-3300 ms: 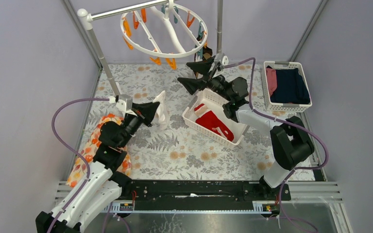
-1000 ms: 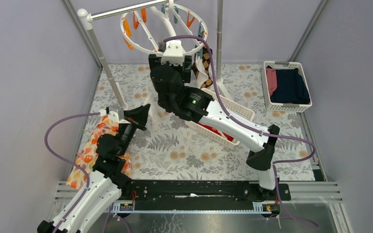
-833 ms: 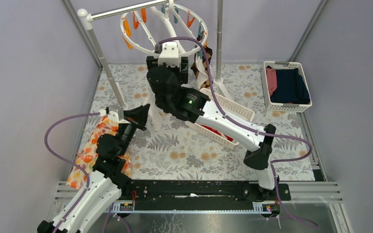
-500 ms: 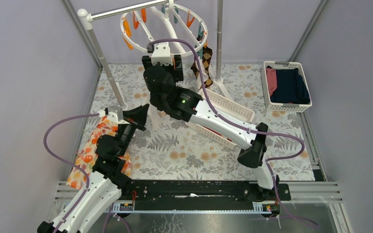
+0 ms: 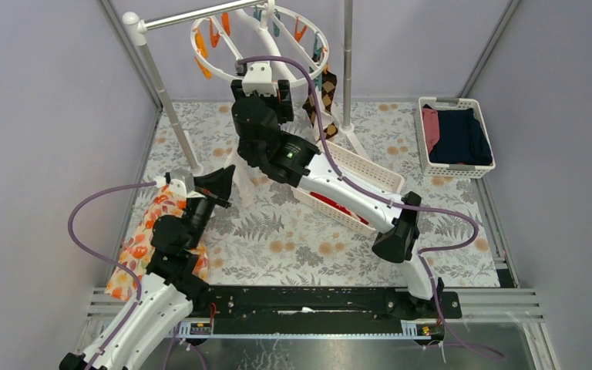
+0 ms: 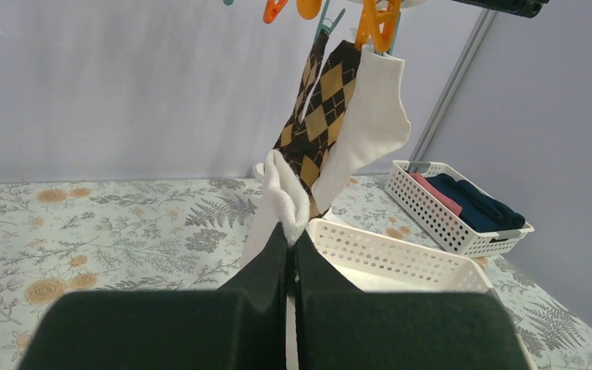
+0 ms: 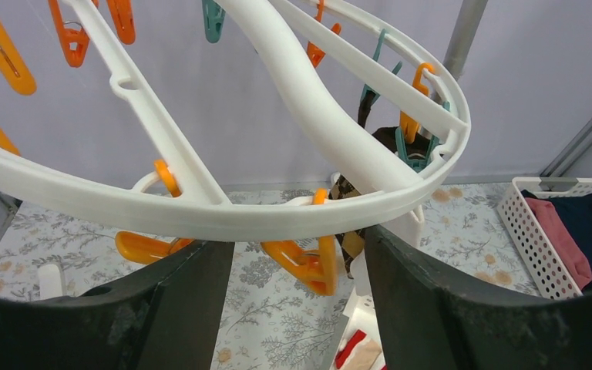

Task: Clip the socks to the hanger
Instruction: Open the clamp at the hanger.

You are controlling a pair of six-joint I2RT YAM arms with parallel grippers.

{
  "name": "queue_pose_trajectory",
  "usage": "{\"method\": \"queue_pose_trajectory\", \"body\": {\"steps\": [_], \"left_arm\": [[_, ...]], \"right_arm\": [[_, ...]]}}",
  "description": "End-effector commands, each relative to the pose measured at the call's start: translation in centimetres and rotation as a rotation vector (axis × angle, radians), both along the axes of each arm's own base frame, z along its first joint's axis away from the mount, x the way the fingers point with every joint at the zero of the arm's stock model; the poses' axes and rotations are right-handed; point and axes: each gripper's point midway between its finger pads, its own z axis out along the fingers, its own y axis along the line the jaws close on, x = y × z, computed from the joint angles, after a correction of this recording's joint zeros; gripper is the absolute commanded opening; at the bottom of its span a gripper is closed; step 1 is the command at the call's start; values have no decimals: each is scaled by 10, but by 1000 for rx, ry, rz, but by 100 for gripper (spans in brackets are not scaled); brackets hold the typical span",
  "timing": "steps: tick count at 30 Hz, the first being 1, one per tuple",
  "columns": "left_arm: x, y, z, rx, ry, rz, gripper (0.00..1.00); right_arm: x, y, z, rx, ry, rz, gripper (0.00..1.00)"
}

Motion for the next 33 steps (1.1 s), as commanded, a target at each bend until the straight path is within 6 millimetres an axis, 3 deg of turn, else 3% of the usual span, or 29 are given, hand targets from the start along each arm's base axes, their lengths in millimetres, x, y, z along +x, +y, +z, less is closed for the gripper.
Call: {"method": "queue_pose_trajectory", "body": {"steps": [1, 33], "left_arm": [[1, 4, -4, 10, -2, 27, 0], [0, 7, -4, 11, -7, 37, 0]], "right_arm": [[5, -4, 12, 32, -30, -29, 69], [17, -12, 8, -10, -62, -80, 60]]}}
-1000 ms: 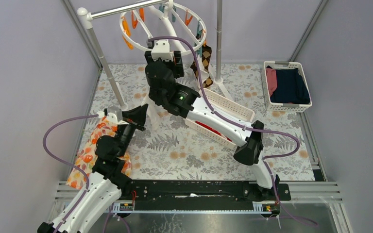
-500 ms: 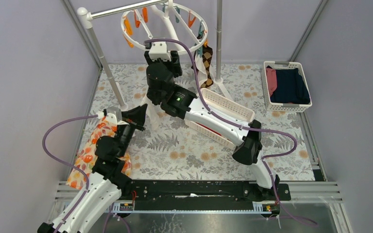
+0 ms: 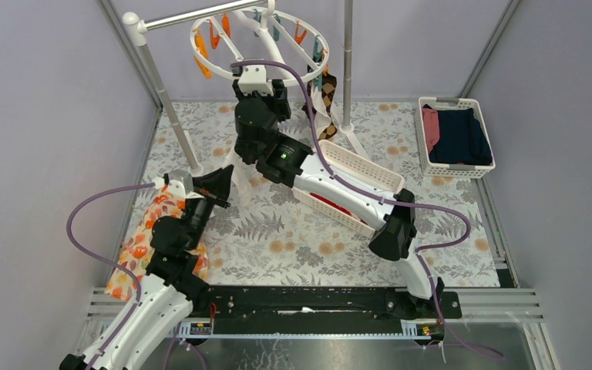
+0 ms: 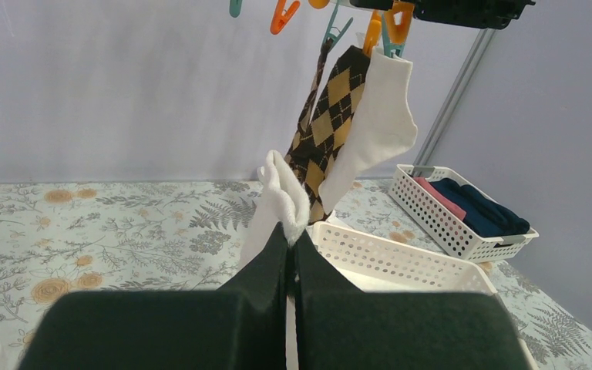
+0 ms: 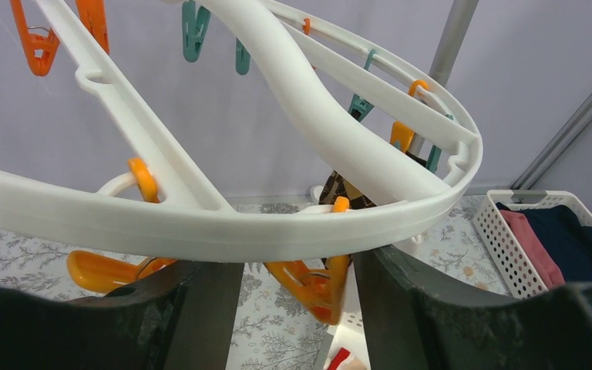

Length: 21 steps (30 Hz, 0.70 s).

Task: Clip the socks to the hanger
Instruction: Open the clamp at the hanger.

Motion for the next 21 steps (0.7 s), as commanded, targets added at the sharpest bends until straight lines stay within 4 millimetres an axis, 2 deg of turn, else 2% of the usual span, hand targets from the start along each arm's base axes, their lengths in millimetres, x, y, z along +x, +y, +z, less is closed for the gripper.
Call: {"method": "queue_pose_trajectory", "body": {"steps": [1, 21], "left_arm": [[1, 3, -5, 17, 0, 22, 0], [0, -1, -3, 13, -3, -1, 0]], "right_arm": [[1, -11, 16, 54, -30, -23, 58], [-7, -15, 22, 109, -33, 35, 32]]}}
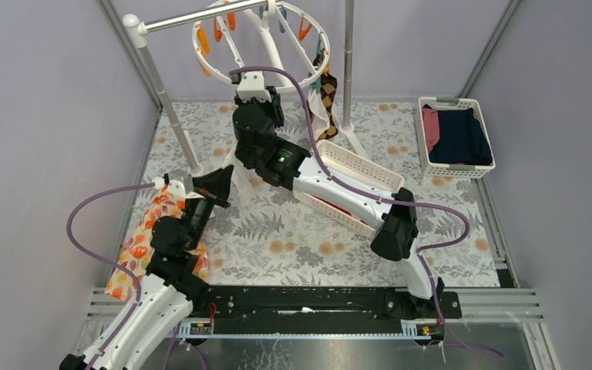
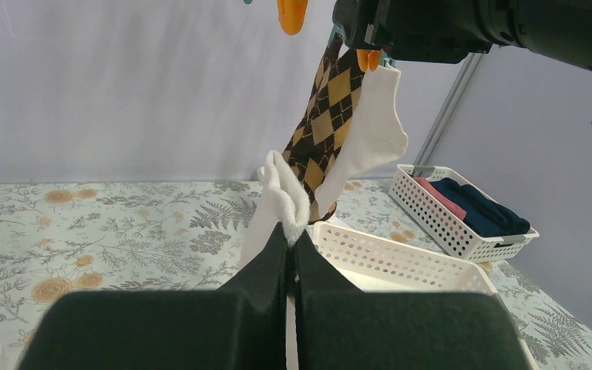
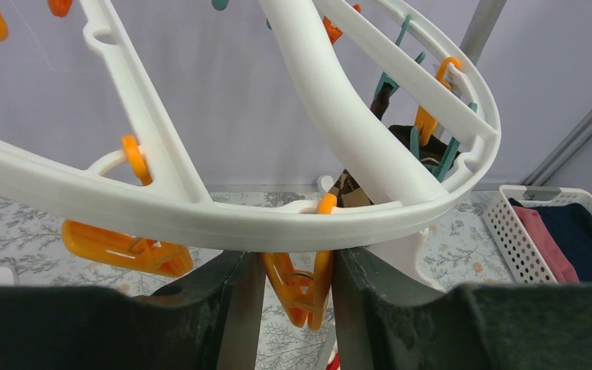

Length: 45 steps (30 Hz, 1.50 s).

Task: Clip the socks to the hanger
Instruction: Open the clamp at the hanger, then clamp the sock onto the hanger.

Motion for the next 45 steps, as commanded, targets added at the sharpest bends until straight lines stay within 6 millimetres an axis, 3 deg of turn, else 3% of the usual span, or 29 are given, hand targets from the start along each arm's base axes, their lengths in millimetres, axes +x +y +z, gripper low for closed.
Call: {"method": "queue_pose_trajectory", "body": {"steps": [1, 8, 18, 24, 29, 35, 45], "left_arm": [[-1, -2, -3, 13, -4, -9, 0], [-6, -16, 1, 24, -33, -87, 0], [-19, -52, 20, 42, -159, -293, 0], [-8, -70, 30, 53, -213, -352, 0], [3, -88, 24, 87, -243, -416, 0], [9, -88, 34, 132, -334, -378, 0], [37, -82, 52, 138, -367, -268, 0]], "right_arm": [[-11, -21, 46, 135, -51, 25, 31], [-15, -19, 48, 169, -43, 75, 21], [-19, -23, 53, 208, -49, 97, 19], [-20, -23, 53, 217, -48, 108, 19], [-20, -24, 55, 223, -49, 117, 19], [-20, -24, 55, 229, -49, 120, 18], [-19, -27, 53, 242, -42, 123, 17]]}}
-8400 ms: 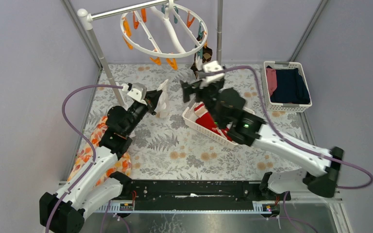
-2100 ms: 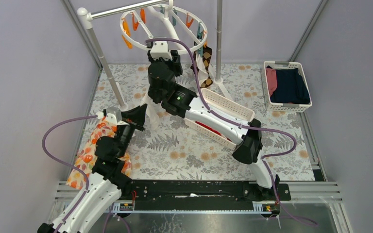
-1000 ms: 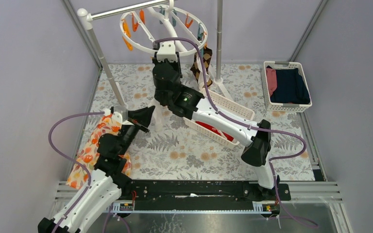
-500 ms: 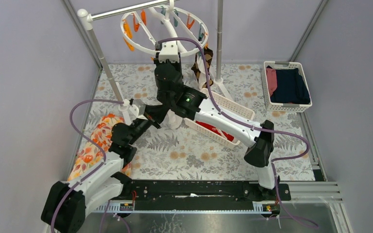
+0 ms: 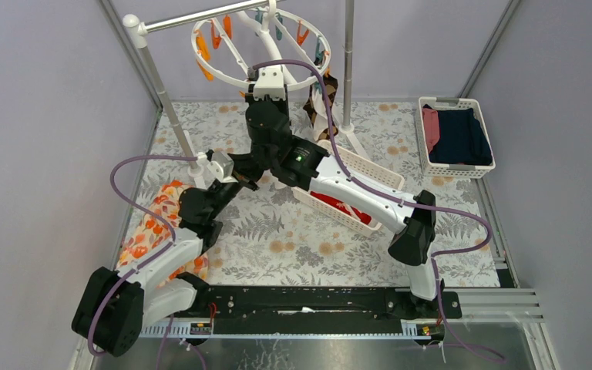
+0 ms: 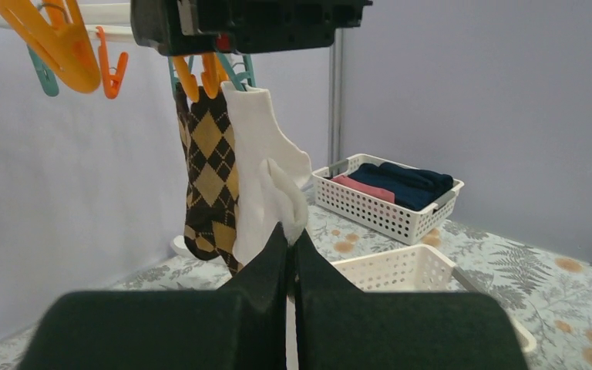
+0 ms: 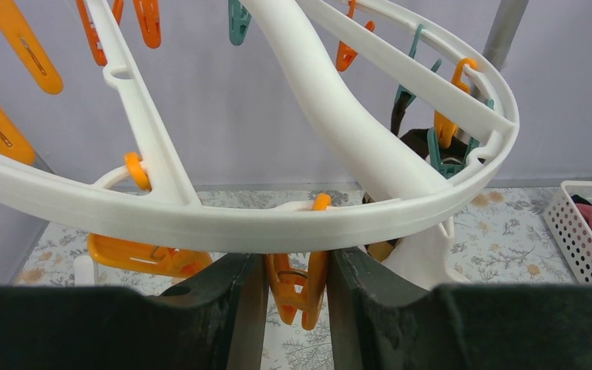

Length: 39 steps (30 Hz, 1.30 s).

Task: Clip the socks to the hanger
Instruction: Clamp the sock onto the hanger.

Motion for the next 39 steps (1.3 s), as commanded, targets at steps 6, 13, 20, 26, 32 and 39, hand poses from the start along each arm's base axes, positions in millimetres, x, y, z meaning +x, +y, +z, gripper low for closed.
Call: {"method": "queue_pose_trajectory", "body": {"steps": [6, 13, 20, 26, 32, 39], "left_arm": [[21, 5, 37, -45, -110, 91, 0], [31, 9, 46, -60, -127, 137, 0], [40, 9, 53, -76, -131, 156, 0], [47, 10, 59, -95, -114, 167, 0], [48, 6, 59, -84, -108, 153, 0], [58, 2, 54, -61, -69, 160, 0]], "right_arm": [[-6, -21, 36, 99, -38, 1, 16], [-6, -22, 36, 101, -36, 3, 16], [-6, -21, 36, 102, -35, 3, 16], [-6, -22, 35, 101, -34, 3, 15], [-5, -23, 35, 105, -33, 4, 15], [-4, -24, 35, 105, -32, 4, 15]]}}
